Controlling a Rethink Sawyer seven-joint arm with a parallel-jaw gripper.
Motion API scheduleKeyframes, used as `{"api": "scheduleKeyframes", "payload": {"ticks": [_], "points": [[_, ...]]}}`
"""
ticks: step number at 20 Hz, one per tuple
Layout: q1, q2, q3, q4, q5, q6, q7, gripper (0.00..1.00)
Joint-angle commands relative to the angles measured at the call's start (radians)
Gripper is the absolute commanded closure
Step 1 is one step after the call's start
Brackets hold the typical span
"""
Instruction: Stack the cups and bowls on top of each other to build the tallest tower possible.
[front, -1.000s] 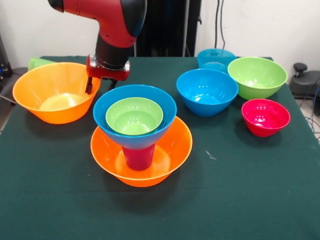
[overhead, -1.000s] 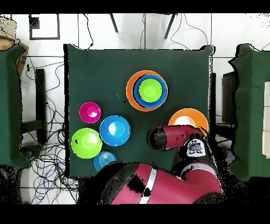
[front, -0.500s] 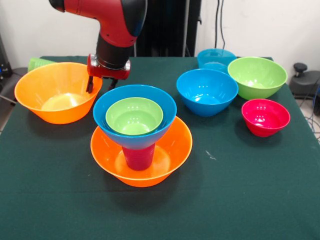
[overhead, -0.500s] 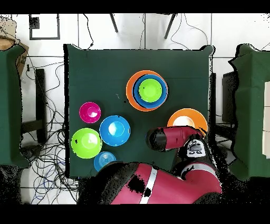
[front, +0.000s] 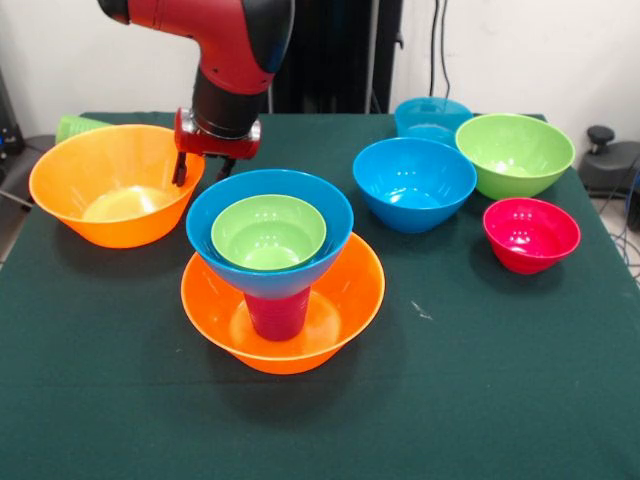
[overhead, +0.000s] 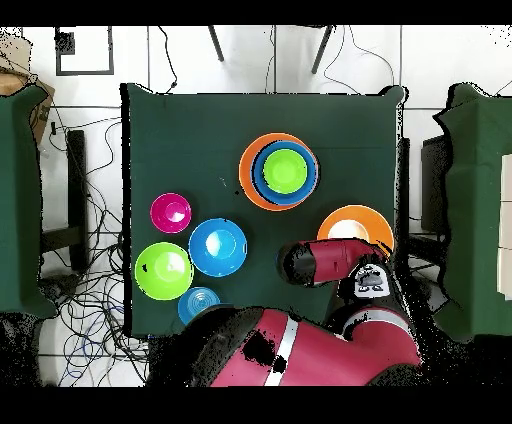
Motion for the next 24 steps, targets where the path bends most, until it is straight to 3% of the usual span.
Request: {"api": "scheduleKeyframes", "payload": {"ticks": [1, 3, 4, 16, 24], "points": [[0.001, 0.028, 0.083, 0.045, 0.015, -0.027, 0.107, 0.00], [0.000, 0.027, 0.086, 0.040, 0.015, -0.017, 0.099, 0.00], [0.001, 0.027, 0.087, 0.039, 0.014, -0.013, 0.096, 1.00], [0.005, 0.022, 0.090, 0.038, 0.007, -0.003, 0.078, 1.00], [0.048, -0.003, 0.036, 0.031, 0.001, -0.002, 0.110, 1.00]]}}
